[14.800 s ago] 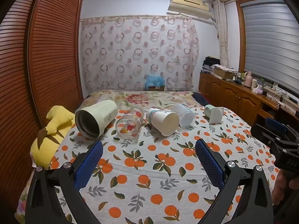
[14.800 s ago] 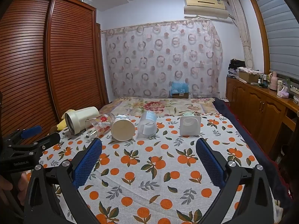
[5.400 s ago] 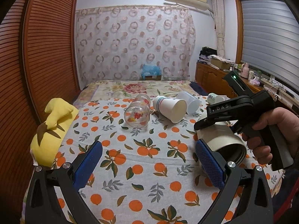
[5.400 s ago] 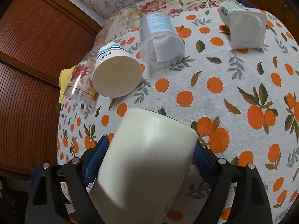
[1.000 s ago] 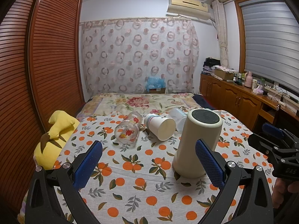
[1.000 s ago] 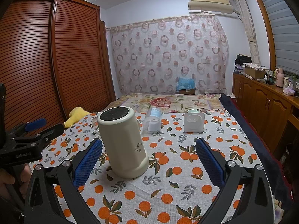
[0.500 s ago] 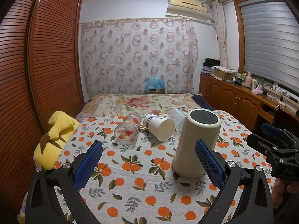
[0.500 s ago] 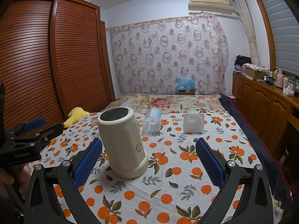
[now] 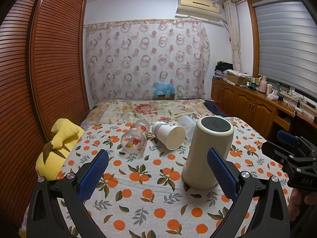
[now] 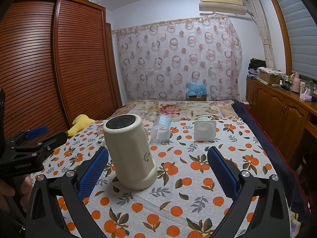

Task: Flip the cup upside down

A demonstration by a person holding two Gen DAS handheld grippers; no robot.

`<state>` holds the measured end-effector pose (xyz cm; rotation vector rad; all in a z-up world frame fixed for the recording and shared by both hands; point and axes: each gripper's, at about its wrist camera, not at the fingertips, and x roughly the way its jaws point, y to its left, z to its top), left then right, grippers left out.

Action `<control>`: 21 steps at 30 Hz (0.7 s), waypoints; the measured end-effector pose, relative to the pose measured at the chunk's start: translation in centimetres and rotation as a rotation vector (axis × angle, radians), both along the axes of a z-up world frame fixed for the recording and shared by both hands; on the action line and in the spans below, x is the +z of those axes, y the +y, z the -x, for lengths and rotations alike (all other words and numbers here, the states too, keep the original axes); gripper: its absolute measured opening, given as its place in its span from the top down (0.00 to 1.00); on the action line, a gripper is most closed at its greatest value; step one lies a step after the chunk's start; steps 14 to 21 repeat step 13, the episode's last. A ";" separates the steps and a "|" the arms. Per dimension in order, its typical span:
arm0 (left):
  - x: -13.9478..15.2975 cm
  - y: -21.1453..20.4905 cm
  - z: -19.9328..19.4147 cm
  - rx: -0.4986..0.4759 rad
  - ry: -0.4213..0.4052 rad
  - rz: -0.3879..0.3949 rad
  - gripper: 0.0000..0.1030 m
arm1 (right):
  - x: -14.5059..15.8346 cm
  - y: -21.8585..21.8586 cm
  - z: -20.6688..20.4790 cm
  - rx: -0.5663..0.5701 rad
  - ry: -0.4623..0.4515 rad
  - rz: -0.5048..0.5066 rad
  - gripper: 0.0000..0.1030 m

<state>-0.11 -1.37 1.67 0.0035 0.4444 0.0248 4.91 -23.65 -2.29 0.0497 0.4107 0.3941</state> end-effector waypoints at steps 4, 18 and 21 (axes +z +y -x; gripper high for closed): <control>0.0 0.0 0.0 0.001 0.000 0.000 0.07 | 0.0 0.0 0.0 0.001 0.000 0.000 0.02; 0.1 -0.2 -0.2 0.003 0.003 0.000 0.07 | 0.0 0.0 0.0 0.000 -0.001 0.000 0.02; 0.1 -0.2 -0.2 0.003 0.003 0.000 0.07 | 0.0 0.0 0.0 0.000 -0.001 0.000 0.02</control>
